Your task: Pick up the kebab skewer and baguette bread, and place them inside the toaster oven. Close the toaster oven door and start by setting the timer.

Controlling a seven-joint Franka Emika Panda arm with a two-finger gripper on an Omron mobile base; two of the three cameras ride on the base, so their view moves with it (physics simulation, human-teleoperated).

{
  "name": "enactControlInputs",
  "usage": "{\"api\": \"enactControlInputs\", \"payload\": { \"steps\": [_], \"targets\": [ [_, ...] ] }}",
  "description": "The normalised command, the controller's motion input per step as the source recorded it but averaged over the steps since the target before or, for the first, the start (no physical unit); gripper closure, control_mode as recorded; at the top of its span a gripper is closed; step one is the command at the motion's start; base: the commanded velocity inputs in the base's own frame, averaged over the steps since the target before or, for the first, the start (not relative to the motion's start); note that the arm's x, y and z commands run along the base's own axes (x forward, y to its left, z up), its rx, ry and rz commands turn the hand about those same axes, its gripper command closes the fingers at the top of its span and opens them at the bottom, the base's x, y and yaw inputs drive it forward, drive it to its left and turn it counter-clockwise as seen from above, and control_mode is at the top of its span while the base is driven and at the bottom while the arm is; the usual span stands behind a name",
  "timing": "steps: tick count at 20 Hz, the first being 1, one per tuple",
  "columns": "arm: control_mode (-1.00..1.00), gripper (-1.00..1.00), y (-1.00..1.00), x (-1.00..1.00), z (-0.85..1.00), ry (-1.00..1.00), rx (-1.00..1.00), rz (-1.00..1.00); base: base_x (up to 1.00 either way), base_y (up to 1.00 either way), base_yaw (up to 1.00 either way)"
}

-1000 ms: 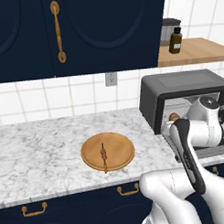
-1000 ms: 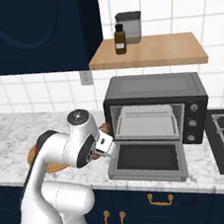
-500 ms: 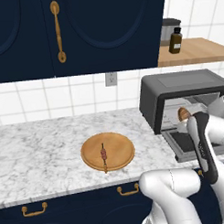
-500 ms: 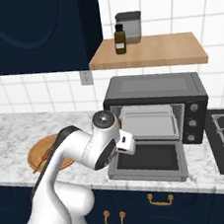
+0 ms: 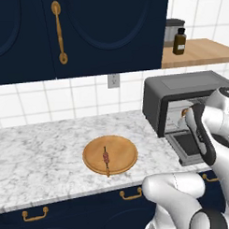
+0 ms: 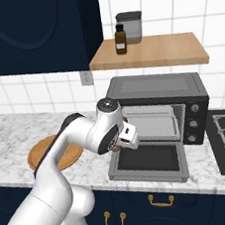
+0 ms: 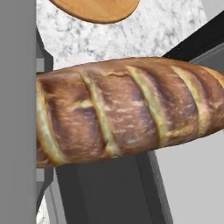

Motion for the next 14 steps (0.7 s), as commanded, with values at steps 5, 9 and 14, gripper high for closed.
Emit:
{"api": "enactControlInputs", "payload": {
  "steps": [5, 9, 14],
  "targets": [
    [-1.0, 1.0, -0.08, 0.39, 0.0, 0.02, 0.0, -0.17, 0.0, 0.0, 0.0],
    [-1.0, 1.0, -0.12, 0.21, -0.12, 0.04, 0.0, -0.01, 0.0, 0.0, 0.0],
    [-1.0, 1.0, -0.37, 0.23, -0.05, 0.02, 0.0, 0.0, 0.0, 0.0, 0.0]
  ]
}}
